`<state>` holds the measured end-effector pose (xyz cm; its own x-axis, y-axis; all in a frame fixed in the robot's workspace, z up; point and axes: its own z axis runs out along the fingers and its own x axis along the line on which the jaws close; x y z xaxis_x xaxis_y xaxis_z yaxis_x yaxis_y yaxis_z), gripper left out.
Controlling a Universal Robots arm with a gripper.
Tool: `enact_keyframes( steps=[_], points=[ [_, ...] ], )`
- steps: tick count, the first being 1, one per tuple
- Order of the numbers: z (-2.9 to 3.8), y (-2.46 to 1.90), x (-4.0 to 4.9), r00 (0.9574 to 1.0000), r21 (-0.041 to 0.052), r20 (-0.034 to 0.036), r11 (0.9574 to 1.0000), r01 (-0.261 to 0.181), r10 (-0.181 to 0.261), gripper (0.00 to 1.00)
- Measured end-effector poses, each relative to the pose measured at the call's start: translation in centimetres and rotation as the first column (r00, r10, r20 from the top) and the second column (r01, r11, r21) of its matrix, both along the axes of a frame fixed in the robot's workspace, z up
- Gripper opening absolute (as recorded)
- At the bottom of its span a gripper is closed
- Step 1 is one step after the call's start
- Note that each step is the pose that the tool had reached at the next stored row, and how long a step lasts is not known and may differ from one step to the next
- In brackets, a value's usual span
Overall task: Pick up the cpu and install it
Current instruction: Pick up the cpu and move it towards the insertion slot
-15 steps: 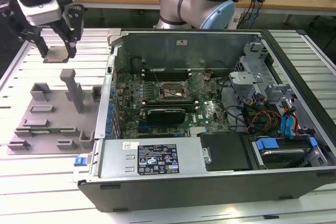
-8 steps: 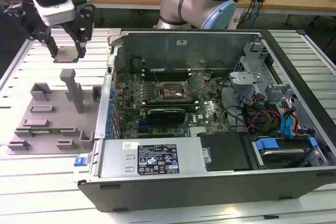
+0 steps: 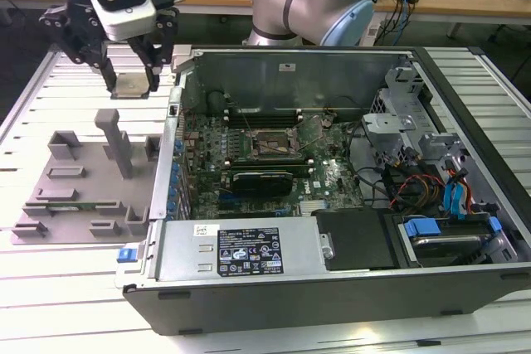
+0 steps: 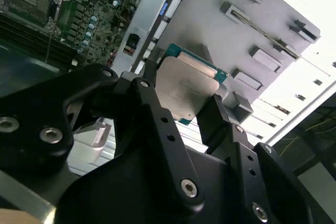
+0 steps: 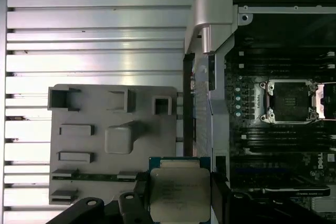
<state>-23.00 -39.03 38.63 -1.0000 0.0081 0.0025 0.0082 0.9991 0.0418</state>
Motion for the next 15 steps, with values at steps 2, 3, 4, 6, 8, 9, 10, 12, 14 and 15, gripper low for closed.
enact_keyframes(
  steps=[2,3,4,6,8,9,10,12,14,15],
  points=[
    [0.0,0.0,0.76,1.0,0.0001,0.0,1.0,0.0,0.0,0.55],
    [0.0,0.0,1.17,1.0,0.0001,0.0,1.0,0.0,0.0,0.55],
    [-0.01,0.0,1.55,1.0,0.0001,0.0001,1.0,0.0,0.0,0.55],
    [0.0,0.0,2.56,1.0,0.0,-0.0001,1.0,0.0,0.0,0.55],
    [0.0,0.0,3.61,1.0,0.0,0.0,1.0,0.0,0.0,0.55],
    [-0.01,0.0,4.02,1.0,0.0001,0.0001,1.0,0.0,0.0,0.55],
    [0.0,0.0,4.52,1.0,0.0,0.0,1.0,0.0,0.0,0.55],
    [0.0,0.0,5.52,1.0,0.0,0.0,1.0,0.0,0.0,0.55],
    [0.0,0.0,6.53,1.0,0.0,0.0,1.0,0.0,0.0,0.55],
    [0.0,0.0,7.12,1.0,0.0,0.0,1.0,0.0,0.0,0.55]
  ],
)
